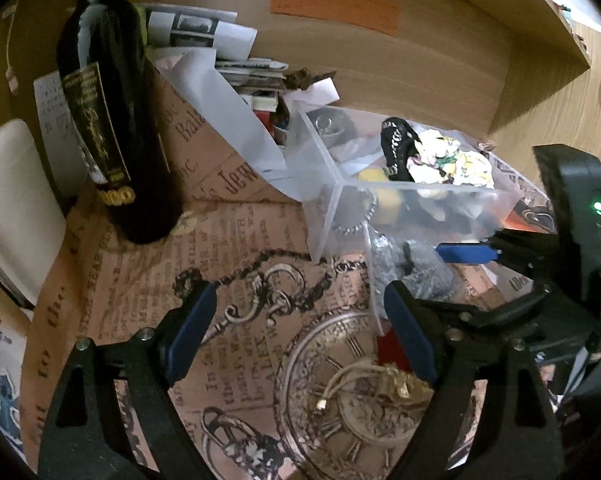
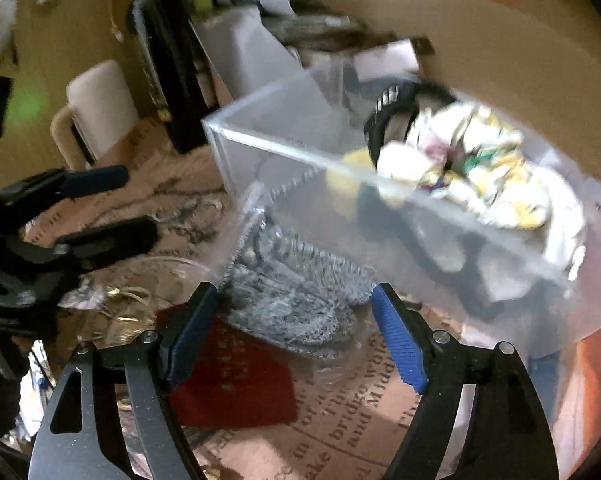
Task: Organize soft objects
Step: 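Grasp the bagged grey glove with the right tool while the left tool grasps the red pouch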
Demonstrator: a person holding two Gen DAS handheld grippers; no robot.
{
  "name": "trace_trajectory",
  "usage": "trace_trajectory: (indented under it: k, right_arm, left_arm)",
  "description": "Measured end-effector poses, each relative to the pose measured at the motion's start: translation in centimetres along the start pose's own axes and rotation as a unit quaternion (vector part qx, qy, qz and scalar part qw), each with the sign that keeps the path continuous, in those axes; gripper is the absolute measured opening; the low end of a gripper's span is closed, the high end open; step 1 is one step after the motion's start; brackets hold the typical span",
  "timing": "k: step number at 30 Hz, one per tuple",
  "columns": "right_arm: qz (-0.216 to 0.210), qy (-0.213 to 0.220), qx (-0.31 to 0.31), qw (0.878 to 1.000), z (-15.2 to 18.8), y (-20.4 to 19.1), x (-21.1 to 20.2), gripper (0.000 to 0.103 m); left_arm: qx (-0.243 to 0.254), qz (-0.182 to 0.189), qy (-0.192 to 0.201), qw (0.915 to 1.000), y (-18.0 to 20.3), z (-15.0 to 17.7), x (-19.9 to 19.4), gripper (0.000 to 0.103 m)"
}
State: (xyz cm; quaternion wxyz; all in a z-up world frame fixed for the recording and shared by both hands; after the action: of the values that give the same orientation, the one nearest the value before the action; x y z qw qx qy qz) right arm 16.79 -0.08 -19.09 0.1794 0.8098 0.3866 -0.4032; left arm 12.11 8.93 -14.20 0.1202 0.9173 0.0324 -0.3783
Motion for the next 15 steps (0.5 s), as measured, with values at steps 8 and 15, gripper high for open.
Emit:
trace_trajectory:
  k: [8, 15]
  right_arm:
    - [-0.009, 0.008, 0.007, 1.000, 0.2, 0.0, 0.0, 0.040]
    - [-0.001, 0.048, 0.019, 0.999, 0.5, 0.7, -3.0, 0.030]
  left_arm:
    - [0.020, 0.015, -0.013, 0.9996, 1.8, 1.4, 0.3, 0.086]
    - [0.034, 0.031, -0.025, 0.9986, 4.0, 2.3, 0.4, 0.088]
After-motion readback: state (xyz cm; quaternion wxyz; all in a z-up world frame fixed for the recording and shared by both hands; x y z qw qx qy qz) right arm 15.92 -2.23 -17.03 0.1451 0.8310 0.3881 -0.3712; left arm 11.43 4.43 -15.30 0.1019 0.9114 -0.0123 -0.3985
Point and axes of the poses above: each gripper's, at about its wrist camera, not at the fingertips, and x roughly the way its jaws point, y to its right, z to its underside, the point moved 8 cm from there along x, roughly the way its jaws point, and after that the axes turned 7 degrees about -x, right-handed, at the moved point
